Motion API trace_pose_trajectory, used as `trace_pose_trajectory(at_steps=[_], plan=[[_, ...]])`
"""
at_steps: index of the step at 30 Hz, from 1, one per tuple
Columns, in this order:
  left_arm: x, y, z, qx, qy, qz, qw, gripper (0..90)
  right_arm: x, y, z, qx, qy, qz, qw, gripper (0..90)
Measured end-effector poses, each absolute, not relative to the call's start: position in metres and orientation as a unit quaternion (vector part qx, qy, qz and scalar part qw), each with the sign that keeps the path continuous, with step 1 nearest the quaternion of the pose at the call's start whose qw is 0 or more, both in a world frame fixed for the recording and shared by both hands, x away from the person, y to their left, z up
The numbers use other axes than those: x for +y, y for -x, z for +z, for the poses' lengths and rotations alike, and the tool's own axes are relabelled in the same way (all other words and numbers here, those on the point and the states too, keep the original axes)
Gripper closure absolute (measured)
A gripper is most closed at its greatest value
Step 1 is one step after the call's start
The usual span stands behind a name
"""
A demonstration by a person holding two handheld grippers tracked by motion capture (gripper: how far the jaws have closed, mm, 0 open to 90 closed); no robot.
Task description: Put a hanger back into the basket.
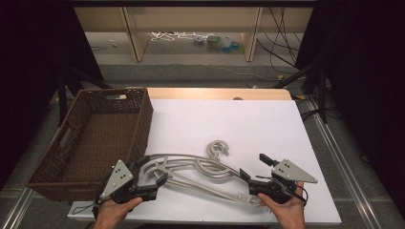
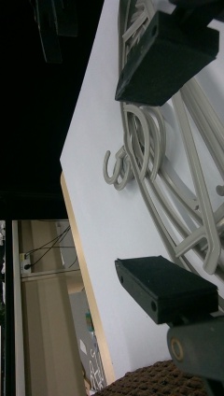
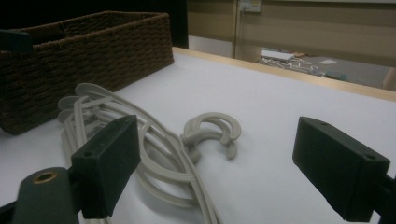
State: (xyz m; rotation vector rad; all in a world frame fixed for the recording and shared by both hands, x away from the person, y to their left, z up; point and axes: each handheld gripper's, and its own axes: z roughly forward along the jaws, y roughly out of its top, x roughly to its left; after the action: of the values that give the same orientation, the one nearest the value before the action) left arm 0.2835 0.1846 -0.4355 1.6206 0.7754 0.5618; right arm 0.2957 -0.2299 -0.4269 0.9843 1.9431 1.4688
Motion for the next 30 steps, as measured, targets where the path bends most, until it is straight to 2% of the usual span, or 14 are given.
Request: trace_pose_trajectory(at_steps=[8, 11, 17, 30], plan=[[0.184, -0.282, -0.435, 0.336, -0.696, 0.233, 0.59, 15.7, -0.228, -0.296, -0.424, 0.726, -0.355, 0.535, 0.245, 16.9], [0.183, -0.282, -0.435, 0.334, -0.696, 0.232, 0.592, 15.7, -0.227, -0.295, -0.421, 0.738, -0.341, 0.529, 0.244, 20.1], [0.183, -0.282, -0.435, 0.335, -0.696, 0.229, 0.592, 15.7, -0.224, -0.297, -0.417, 0.748, -0.328, 0.519, 0.251, 20.0], [0.184, -0.283, -0.436, 0.336, -0.7, 0.23, 0.587, 15.7, -0.22, -0.309, -0.411, 0.779, -0.321, 0.485, 0.234, 20.6]])
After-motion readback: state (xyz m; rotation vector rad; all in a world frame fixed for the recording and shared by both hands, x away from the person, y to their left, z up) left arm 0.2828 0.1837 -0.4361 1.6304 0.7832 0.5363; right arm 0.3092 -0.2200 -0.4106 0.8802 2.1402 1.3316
